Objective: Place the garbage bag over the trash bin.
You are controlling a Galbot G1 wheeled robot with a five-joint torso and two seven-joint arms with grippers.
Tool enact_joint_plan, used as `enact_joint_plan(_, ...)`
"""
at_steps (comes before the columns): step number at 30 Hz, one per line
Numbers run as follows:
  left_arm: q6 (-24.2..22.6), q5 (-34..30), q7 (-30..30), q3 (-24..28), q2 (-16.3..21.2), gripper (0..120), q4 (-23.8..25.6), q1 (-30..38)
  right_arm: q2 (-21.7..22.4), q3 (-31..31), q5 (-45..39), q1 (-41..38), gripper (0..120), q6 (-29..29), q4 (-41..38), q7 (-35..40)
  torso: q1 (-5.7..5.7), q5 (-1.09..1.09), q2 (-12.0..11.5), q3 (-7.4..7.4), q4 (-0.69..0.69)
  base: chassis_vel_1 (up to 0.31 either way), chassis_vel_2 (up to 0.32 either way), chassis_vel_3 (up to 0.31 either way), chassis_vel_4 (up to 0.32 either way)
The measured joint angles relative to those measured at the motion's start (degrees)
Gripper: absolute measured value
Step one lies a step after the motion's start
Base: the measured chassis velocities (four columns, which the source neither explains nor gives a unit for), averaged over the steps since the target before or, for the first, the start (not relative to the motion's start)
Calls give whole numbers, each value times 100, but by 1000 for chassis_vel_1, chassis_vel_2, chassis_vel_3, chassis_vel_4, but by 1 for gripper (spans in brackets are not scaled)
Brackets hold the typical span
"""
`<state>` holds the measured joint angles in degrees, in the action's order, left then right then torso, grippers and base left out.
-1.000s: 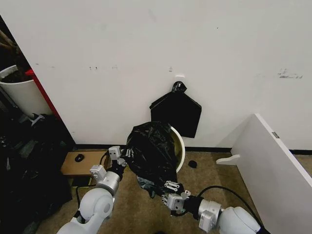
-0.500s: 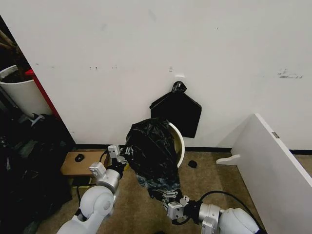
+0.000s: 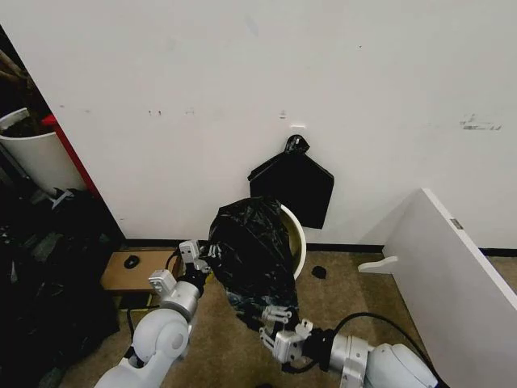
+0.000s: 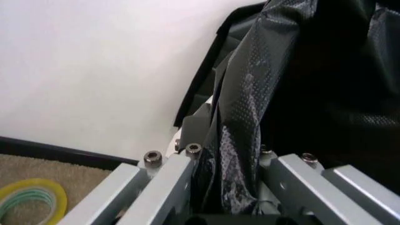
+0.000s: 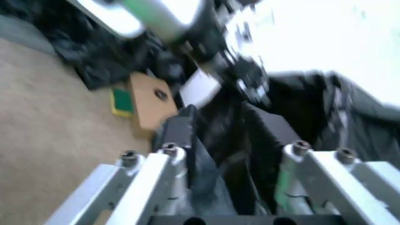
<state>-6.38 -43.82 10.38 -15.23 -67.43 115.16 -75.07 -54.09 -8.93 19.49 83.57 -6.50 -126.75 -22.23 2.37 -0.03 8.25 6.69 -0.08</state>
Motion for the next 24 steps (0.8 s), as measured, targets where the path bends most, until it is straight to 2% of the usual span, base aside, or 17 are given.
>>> enact_joint_plan(4,0,1,2,-16,10,0,17,-20,25,-35,70,-26,50,206,162,-140,0,1,0,0,0,0,0,0,0)
enact_joint_plan(7,0,2,7,-27,19,0,23,-23,25,-51,83,-28,52,215,205,-269,0,1,0,0,0,0,0,0,0)
enact_joint_plan(12,0,-10,20,-46,44,0,29,-21,17,-98,187,-27,33,202,272,-582,0,1,0,0,0,0,0,0,0)
enact_joint_plan(13,0,-10,20,-46,44,0,29,-21,17,-98,187,-27,33,202,272,-582,0,1,0,0,0,0,0,0,0)
enact_joint_plan(18,0,-32,39,-47,48,0,30,3,3,-126,281,-8,10,106,360,-644,0,0,0,0,0,0,0,0,0)
enact_joint_plan(20,0,-34,42,-47,48,0,30,6,2,-127,296,-5,9,91,369,-644,0,1,0,0,0,0,0,0,0)
enact_joint_plan(21,0,-63,54,-47,47,0,33,12,-9,-132,348,-4,2,29,398,-639,0,0,0,0,0,0,0,0,0)
enact_joint_plan(24,-22,-141,85,-51,41,0,76,13,-55,-140,520,-9,0,-206,467,-587,0,0,0,0,0,0,0,0,0)
